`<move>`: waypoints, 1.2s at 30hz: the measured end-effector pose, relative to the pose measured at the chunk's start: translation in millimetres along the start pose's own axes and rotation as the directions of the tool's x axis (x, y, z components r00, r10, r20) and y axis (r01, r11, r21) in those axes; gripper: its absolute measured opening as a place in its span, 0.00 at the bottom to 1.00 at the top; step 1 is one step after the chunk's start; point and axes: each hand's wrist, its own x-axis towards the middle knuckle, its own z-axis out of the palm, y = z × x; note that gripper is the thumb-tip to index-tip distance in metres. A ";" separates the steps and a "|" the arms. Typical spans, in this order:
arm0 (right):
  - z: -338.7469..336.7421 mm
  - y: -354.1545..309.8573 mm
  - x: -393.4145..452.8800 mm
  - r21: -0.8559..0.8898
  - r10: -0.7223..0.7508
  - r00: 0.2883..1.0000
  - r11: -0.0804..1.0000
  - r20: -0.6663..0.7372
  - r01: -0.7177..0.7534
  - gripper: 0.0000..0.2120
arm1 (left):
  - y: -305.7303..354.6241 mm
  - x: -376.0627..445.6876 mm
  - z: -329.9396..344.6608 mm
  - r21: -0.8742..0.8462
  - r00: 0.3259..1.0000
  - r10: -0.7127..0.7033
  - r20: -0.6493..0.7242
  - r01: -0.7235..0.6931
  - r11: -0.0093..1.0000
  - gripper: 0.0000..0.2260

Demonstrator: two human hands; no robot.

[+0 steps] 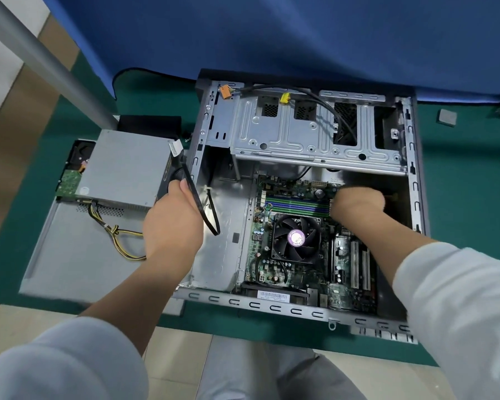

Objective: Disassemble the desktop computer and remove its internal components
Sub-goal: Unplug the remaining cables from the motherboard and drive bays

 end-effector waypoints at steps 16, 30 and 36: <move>2.2 1.6 -4.9 -0.035 -0.018 0.999 0.999 -0.033 0.017 0.12 | -1.2 0.0 1.7 -0.030 1.000 0.006 0.003 -0.006 1.000 0.17; 3.2 33.0 -38.9 0.744 -0.026 0.992 0.659 -0.125 0.111 0.06 | -2.8 -0.6 0.3 -0.023 1.000 0.024 0.001 -0.024 0.999 0.17; 21.7 41.0 -84.8 0.929 -0.179 0.981 0.371 0.074 -0.002 0.05 | -3.5 -0.7 0.6 -0.019 1.000 0.026 -0.007 -0.026 0.999 0.18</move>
